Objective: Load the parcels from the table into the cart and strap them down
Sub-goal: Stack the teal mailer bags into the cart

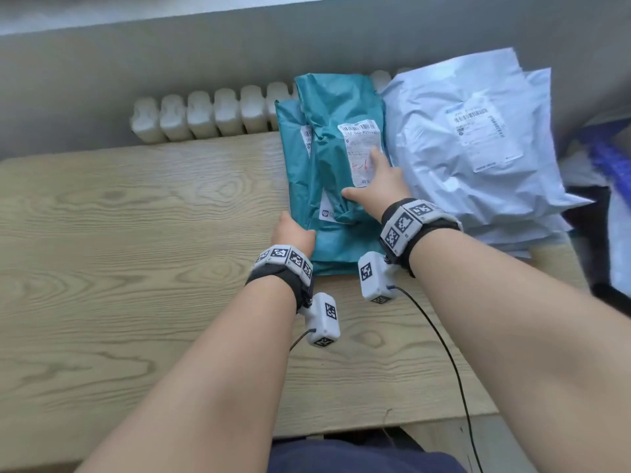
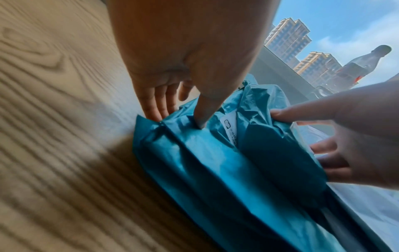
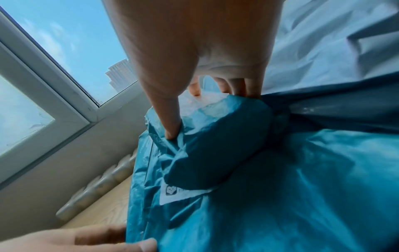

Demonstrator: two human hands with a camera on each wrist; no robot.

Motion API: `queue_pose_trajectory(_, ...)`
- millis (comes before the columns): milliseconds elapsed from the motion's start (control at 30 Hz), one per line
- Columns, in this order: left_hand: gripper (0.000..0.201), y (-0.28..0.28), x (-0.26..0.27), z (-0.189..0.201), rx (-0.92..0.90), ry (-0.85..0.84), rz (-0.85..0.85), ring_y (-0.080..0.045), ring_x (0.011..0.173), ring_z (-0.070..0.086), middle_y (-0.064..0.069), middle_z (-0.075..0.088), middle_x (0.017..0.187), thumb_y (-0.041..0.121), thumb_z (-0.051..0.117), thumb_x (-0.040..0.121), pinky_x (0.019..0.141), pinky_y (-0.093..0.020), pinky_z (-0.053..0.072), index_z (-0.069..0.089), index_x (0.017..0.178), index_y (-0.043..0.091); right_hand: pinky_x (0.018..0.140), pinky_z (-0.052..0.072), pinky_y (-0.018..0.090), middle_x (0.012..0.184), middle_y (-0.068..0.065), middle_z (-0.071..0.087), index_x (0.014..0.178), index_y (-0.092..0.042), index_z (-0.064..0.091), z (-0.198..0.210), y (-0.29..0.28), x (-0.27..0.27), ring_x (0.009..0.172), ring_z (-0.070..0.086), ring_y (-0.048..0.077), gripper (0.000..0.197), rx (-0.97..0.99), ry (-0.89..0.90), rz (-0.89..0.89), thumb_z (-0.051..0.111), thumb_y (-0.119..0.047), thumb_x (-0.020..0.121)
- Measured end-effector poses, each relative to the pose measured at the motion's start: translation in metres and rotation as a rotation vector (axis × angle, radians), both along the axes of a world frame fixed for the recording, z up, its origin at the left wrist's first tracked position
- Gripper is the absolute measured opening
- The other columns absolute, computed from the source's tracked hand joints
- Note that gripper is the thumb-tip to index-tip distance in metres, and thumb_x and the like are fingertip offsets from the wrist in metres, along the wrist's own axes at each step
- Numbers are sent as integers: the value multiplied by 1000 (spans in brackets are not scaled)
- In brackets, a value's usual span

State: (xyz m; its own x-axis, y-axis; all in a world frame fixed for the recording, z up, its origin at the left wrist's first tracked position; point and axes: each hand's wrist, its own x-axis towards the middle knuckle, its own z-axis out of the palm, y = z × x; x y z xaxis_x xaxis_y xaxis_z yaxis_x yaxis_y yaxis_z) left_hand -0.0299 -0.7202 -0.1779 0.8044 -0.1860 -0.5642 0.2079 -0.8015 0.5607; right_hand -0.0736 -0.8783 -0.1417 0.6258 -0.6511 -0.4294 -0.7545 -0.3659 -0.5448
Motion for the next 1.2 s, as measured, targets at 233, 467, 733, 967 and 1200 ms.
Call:
queue_pose_trajectory(233,35,38,-16,-10,20,-36,116,-30,103,61,-10,65,114,10,53,88,77,-28,42,54,123,13,98,43,38,141,13,35,145,-34,23,1,24,4,116,54,32,92,27,30,64,77,-41,72)
queue_pose_trajectory(467,39,116,-19,-10,38,-44,204,-28,99,60,-10,64,116,7,52,88,72,-26,38,53,127,14,94,45,40,135,13,37,141,-35,27,1,99,10,109,55,35,85,77,3,131,77,-38,72)
queue_pose_trajectory(733,39,239,-12,-10,54,-44,314,-30,100,61,-10,66,113,8,52,87,73,-28,42,55,125,15,91,46,38,133,14,37,142,-33,26,6,219,29,100,58,34,83,70,27,274,75,-43,76)
queue_pose_trajectory(967,37,364,9,-12,96,-55,417,-29,105,61,-8,65,116,9,54,87,79,-29,45,57,123,15,95,48,42,137,12,41,144,-32,25,2,341,64,112,55,33,88,77,12,365,76,-46,74)
queue_pose_trajectory(1200,36,466,35,-8,139,-86,474,-29,108,59,-9,64,119,7,53,87,82,-28,44,58,123,14,90,51,42,130,15,45,141,-33,26,-3,444,97,105,57,34,85,62,33,418,75,-49,74)
